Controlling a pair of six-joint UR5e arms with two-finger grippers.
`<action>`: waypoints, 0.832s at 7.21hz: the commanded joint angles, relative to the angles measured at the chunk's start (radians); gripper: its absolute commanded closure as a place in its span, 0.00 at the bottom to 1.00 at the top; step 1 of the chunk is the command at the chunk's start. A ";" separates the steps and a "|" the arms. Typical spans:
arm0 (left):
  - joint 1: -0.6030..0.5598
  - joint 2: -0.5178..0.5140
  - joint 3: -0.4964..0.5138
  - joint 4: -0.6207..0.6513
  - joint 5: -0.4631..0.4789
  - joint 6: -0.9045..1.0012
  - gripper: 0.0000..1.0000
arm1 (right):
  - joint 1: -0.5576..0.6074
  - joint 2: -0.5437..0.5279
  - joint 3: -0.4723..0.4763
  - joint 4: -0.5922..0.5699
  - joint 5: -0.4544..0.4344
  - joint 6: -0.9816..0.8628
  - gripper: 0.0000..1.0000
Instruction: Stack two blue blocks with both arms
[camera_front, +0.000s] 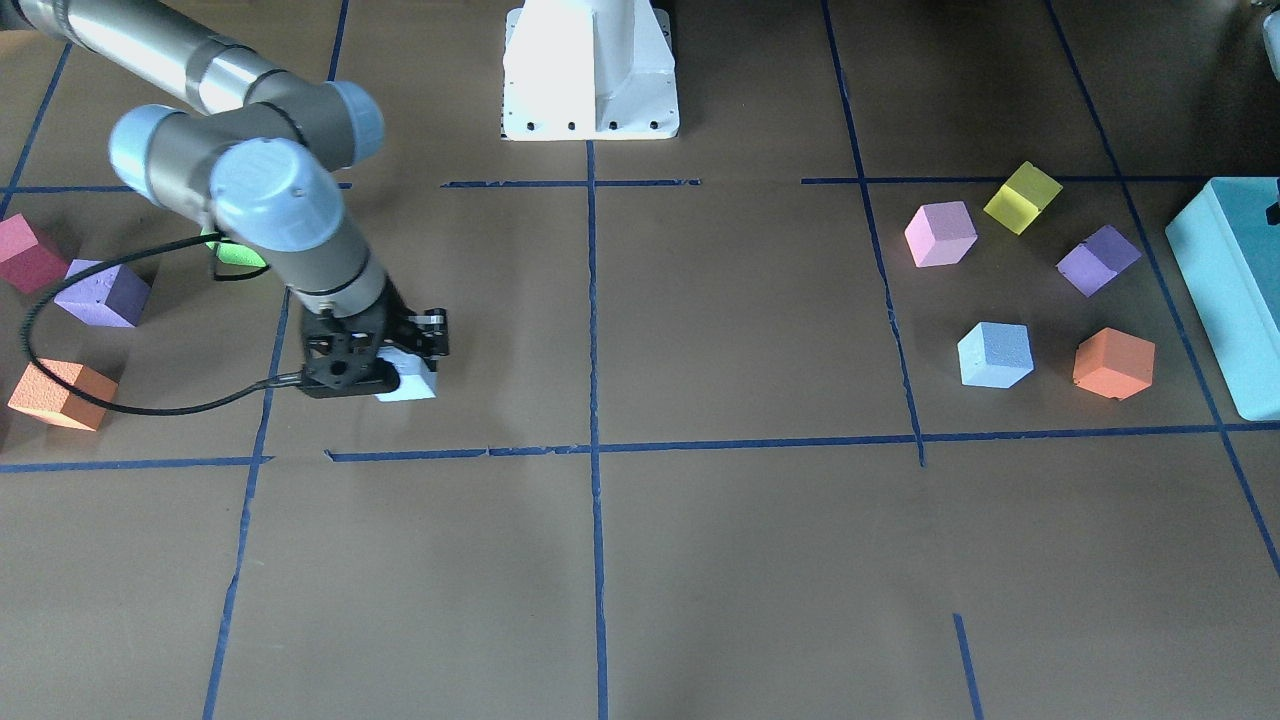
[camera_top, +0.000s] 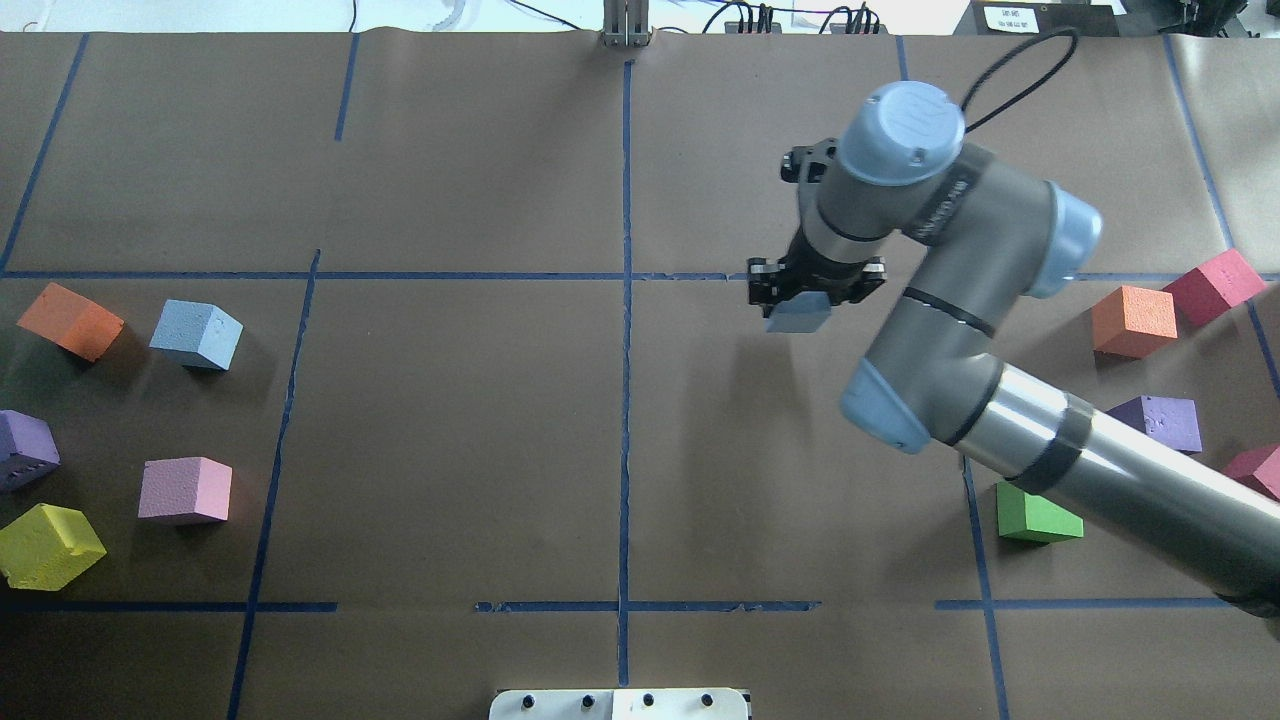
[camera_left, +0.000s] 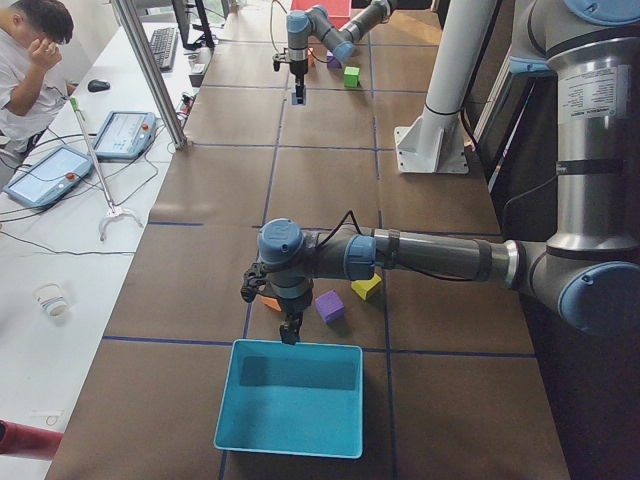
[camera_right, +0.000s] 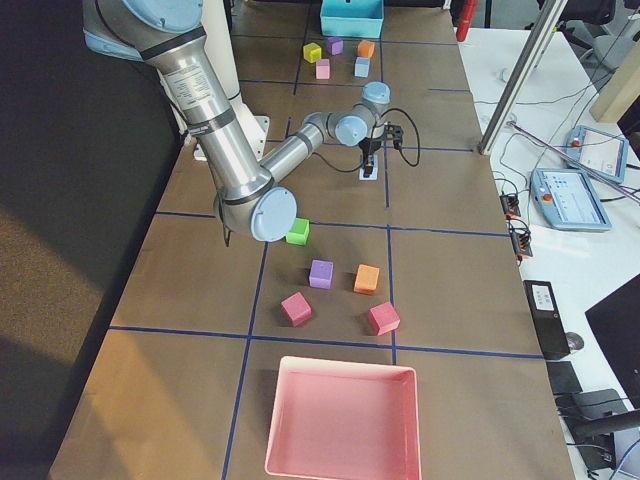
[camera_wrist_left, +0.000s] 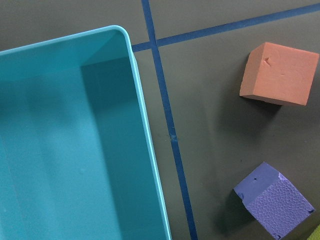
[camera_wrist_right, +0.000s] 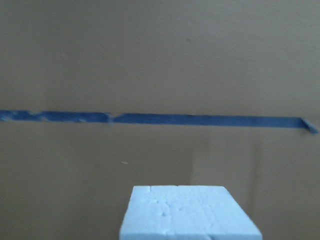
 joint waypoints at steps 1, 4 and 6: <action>0.000 0.000 0.000 -0.001 0.000 0.000 0.00 | -0.085 0.228 -0.200 -0.007 -0.079 0.096 0.97; 0.002 0.001 0.000 0.002 -0.002 0.000 0.00 | -0.138 0.231 -0.224 0.018 -0.128 0.108 0.93; 0.002 0.000 0.000 0.002 -0.002 0.000 0.00 | -0.156 0.247 -0.268 0.057 -0.130 0.175 0.74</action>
